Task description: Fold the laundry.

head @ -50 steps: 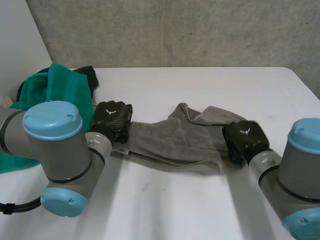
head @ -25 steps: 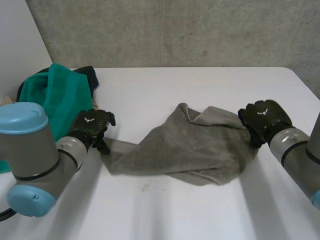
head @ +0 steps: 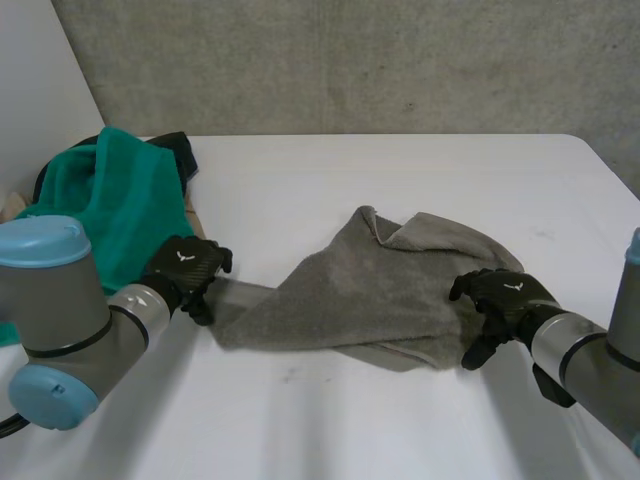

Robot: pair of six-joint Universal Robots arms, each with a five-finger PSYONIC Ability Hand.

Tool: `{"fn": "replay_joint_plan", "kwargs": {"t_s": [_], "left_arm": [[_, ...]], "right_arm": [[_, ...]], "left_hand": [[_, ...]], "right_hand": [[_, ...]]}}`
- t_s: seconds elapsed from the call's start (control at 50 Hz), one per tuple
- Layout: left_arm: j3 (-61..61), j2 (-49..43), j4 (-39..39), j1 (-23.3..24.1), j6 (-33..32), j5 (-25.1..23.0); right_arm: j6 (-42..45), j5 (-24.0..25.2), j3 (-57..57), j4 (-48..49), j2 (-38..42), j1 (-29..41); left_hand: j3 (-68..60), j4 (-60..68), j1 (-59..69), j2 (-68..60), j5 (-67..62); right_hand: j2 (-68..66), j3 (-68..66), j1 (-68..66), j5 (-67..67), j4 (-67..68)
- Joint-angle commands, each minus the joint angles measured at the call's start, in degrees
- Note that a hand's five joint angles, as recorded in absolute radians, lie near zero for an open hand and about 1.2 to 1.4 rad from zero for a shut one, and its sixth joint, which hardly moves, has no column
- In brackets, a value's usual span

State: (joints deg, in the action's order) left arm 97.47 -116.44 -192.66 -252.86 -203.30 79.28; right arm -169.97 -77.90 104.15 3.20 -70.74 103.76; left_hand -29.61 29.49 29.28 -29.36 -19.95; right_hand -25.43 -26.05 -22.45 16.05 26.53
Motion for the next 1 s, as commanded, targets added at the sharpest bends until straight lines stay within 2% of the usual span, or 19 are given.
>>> {"fn": "replay_joint_plan", "kwargs": {"t_s": [0.02, 0.08, 0.1, 0.12, 0.22, 0.3, 0.46, 0.6, 0.76, 1.0], "left_arm": [[0.2, 0.0, 0.0, 0.1, 0.1, 0.1], [0.3, 0.1, 0.0, 0.3, 0.1, 0.0], [0.4, 0.0, 0.1, 0.3, 0.1, 0.0], [0.4, 0.0, 0.1, 0.4, 0.1, 0.0], [0.9, 0.1, 0.0, 0.4, -0.3, -0.1], [1.1, 0.1, -0.1, 0.2, -0.5, -0.1], [1.3, 0.1, 0.0, 0.0, -0.5, -0.1], [2.0, 0.2, -0.6, 0.0, -0.6, -0.2], [1.9, -0.1, -1.2, 0.8, -0.6, -0.9], [1.8, -2.6, -3.3, 3.0, -0.7, -5.5]], "right_arm": [[1.1, -0.5, -1.5, 3.9, 4.7, 0.4], [1.1, -0.6, -2.2, 5.2, 5.8, 1.2], [1.1, -0.7, -2.6, 5.9, 6.0, 1.7], [1.1, -0.7, -2.8, 6.4, 5.9, 1.8], [1.2, -0.6, -4.2, 7.0, 4.4, 2.0], [1.2, -0.3, -5.9, 6.3, -2.8, 1.3], [4.3, 0.0, -9.9, 1.3, -9.6, 1.2], [4.6, 0.1, -13.9, -3.2, -9.9, 1.6], [4.6, 0.1, -13.4, -4.0, -9.6, 2.1], [4.8, 0.1, -11.9, -4.0, -9.2, 1.9]], "left_hand": [[-4.2, 4.3, 4.5, -4.4, -3.8], [-3.8, 3.9, 4.1, -4.1, -3.5], [-3.6, 3.8, 4.0, -3.9, -3.3], [-3.5, 3.6, 3.8, -3.7, -3.1], [-1.8, 1.9, 2.1, -2.1, -1.5], [1.1, -0.9, -0.7, 0.8, 1.4], [5.1, -5.0, -4.8, 4.8, 5.4], [4.8, -4.6, -4.4, 4.5, 5.1], [3.8, -3.6, -3.4, 3.5, 4.1], [-2.8, 2.9, 3.1, -3.1, -2.5]], "right_hand": [[-12.0, -11.4, -15.0, 11.4, 11.0], [-28.7, -28.0, -31.6, 28.0, 27.6], [-49.9, -49.3, -52.8, 49.2, 48.8], [-54.5, -53.9, -57.5, 53.9, 53.4], [-54.6, -53.9, -57.5, 53.9, 53.5], [-54.6, -53.9, -57.5, 53.9, 53.5], [-54.6, -53.9, -57.5, 53.9, 53.5], [-54.6, -53.9, -57.5, 53.9, 53.5], [-54.6, -53.9, -57.5, 53.9, 53.5], [-54.6, -53.9, -57.5, 53.9, 53.5]]}}
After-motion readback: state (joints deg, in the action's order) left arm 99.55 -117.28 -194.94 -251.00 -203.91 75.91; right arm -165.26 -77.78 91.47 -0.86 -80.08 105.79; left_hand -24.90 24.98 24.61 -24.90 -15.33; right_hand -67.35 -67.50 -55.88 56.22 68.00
